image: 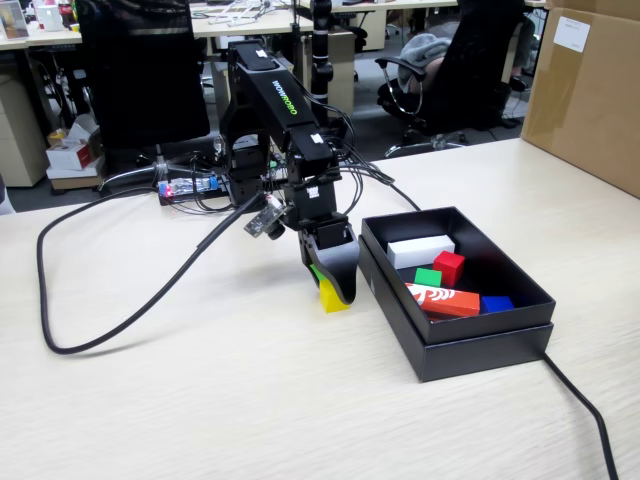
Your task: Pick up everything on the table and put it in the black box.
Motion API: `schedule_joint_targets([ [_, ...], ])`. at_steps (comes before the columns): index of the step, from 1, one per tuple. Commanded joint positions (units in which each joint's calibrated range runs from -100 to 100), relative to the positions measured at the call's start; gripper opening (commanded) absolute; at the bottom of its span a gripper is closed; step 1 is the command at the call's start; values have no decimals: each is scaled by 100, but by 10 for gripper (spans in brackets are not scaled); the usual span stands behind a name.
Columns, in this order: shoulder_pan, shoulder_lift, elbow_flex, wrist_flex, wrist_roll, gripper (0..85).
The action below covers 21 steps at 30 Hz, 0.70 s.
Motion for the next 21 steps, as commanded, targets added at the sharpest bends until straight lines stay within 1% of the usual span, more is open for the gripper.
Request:
schedule_joint_targets([
  [1, -54, -72, 148, 271, -63, 316],
  [5, -68, -61, 139, 280, -63, 314],
  [7, -73, -61, 139, 306, -63, 251],
  [8, -78, -84, 139, 341, -63, 190],
  [10, -83, -95, 129, 349, -63, 164],
  [12, -83, -107, 102, 349, -68, 162],
  [13, -83, -118, 75, 349, -68, 142],
  [15, -103, -198, 75, 358, -63, 27],
  [16, -107, -233, 75, 375, -63, 9],
  [21, -137, -566, 75, 315, -73, 9],
])
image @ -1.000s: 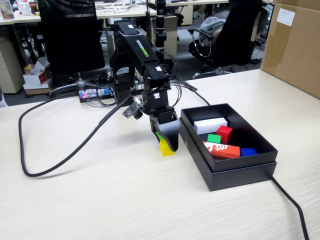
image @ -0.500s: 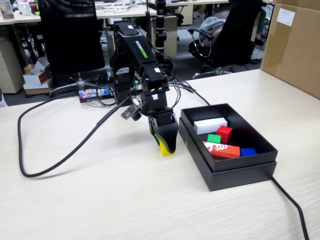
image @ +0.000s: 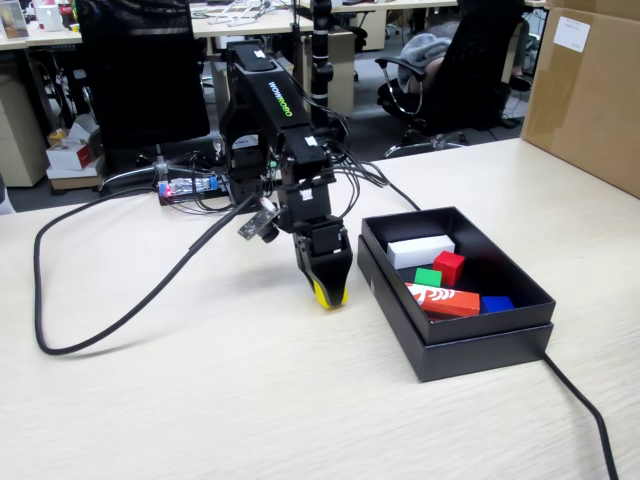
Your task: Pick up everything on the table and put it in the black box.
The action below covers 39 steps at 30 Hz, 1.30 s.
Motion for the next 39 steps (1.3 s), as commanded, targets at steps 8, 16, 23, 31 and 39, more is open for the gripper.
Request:
schedule_joint_targets([
  [8, 200, -3018, 637, -973, 5, 9],
  [16, 840, -3558, 2079, -1474, 103, 9],
  [23, 1050, -1791, 3430, -1430, 151, 9],
  [31, 1162, -161, 3711, -1145, 190, 9],
  [39, 1211, 195, 3113, -1145, 259, 12],
])
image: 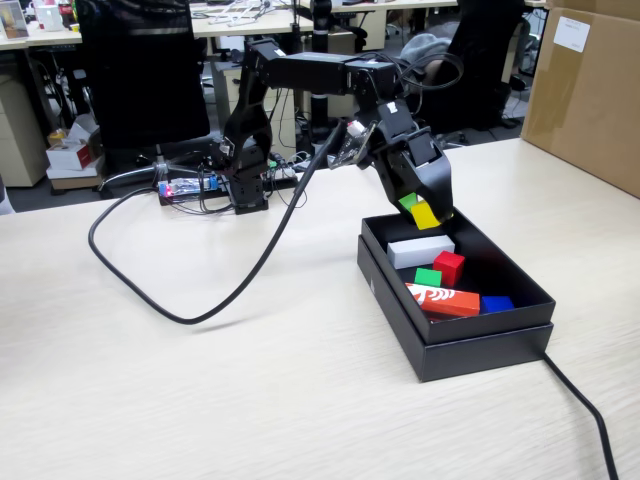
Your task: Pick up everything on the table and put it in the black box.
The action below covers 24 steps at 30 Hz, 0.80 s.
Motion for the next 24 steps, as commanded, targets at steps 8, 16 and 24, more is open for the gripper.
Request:
schedule_joint_targets([
  [8, -29, 47, -444, 522, -5, 12],
  [16, -20, 70, -770, 548, -15, 182],
  [24, -34, -148, -861, 548, -15, 291],
])
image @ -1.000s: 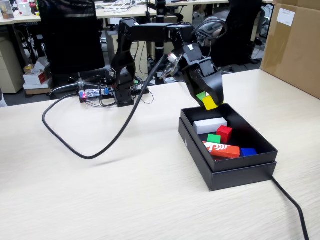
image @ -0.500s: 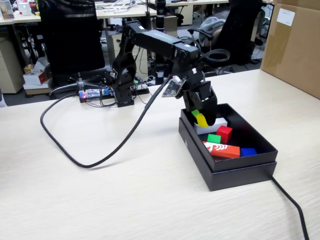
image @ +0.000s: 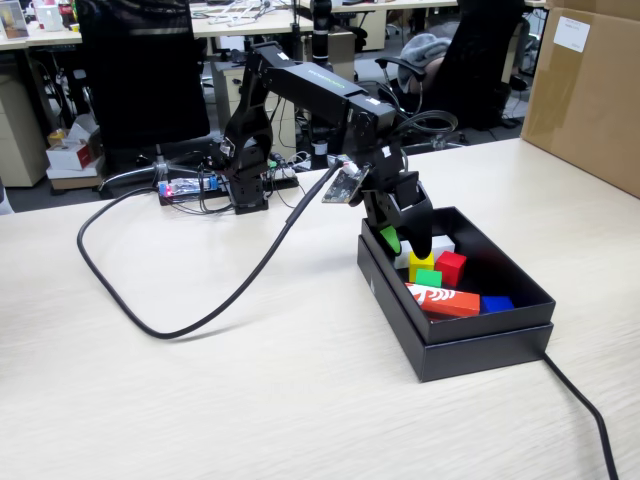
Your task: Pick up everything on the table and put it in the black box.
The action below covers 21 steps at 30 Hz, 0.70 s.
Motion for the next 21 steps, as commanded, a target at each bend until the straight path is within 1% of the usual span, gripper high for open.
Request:
schedule_joint_targets([
  [1, 0, -461, 225, 207, -15, 316],
  [4, -10, -782, 289, 198, -15, 327],
  [10, -98, -2067, 452, 198, -39, 328],
  [11, -151, -2366, 425, 181, -59, 332],
  [13, -322, -2744, 416, 181, -215, 386],
  [18, -737, -3330, 397, 181, -420, 394],
  [20, -850, -3548, 234, 181, -440, 396],
  [21, -894, -3662, 98, 181, -444, 414],
])
